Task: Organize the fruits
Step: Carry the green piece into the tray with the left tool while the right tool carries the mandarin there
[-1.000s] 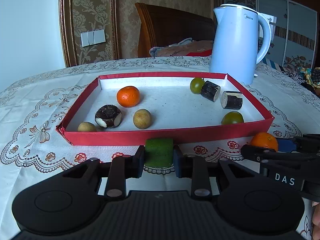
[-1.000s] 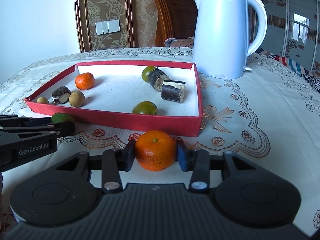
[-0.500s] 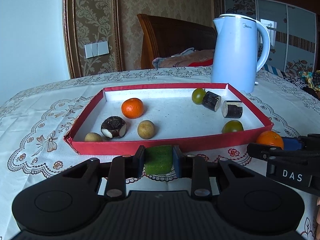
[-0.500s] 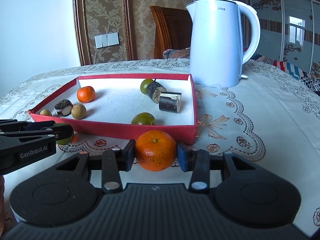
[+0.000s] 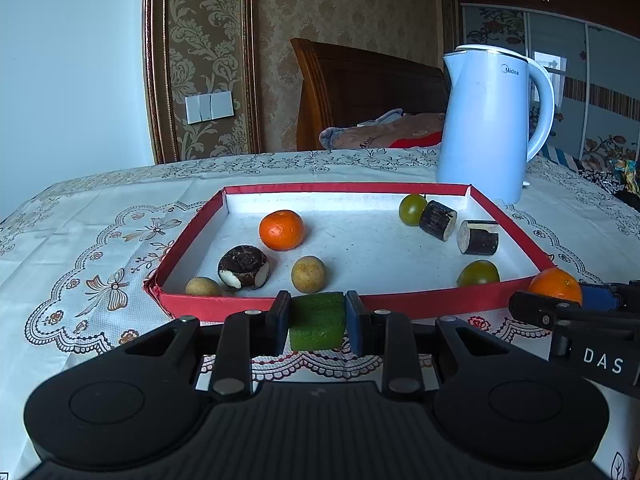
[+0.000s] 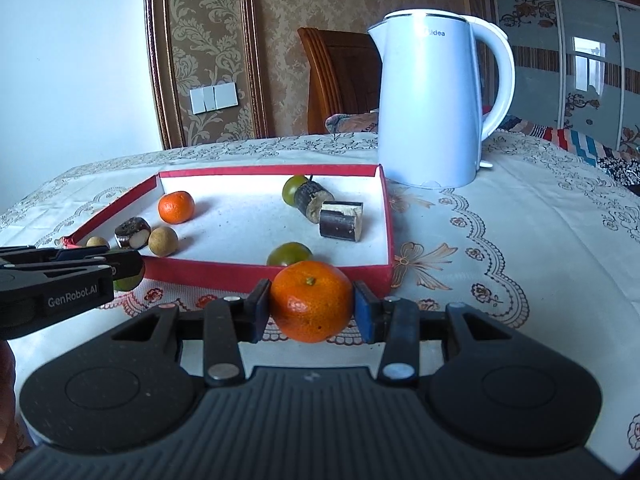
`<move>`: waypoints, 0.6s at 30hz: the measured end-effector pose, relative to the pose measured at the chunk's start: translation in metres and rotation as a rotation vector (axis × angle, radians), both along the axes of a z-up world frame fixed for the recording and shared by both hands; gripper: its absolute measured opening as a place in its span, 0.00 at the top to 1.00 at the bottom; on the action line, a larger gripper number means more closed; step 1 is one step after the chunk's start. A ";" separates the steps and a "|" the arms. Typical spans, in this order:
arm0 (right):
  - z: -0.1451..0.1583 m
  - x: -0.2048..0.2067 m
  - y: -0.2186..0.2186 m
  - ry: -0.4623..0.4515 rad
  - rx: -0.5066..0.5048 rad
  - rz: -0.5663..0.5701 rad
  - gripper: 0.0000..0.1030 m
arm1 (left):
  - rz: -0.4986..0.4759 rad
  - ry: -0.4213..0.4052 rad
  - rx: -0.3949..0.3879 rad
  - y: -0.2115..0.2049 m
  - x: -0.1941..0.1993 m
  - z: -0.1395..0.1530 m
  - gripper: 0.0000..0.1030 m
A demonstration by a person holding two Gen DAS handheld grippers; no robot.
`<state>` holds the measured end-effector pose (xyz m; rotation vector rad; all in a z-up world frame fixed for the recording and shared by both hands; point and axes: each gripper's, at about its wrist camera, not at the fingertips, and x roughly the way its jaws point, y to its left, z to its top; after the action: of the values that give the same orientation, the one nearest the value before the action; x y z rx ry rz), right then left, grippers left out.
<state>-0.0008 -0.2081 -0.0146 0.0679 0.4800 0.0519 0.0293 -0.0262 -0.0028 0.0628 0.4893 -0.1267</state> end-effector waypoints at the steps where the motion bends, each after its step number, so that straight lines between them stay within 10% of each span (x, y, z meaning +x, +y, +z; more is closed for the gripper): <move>1: 0.001 0.000 0.001 -0.004 -0.004 0.000 0.61 | 0.001 0.000 0.003 -0.001 0.001 0.000 0.73; 18: 0.014 0.047 0.024 -0.015 -0.103 0.016 0.61 | 0.042 -0.028 0.014 -0.010 0.034 0.013 0.73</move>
<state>0.0463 -0.1841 -0.0010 -0.0367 0.4678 0.0430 0.0635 -0.0359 0.0099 0.0678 0.4629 -0.0814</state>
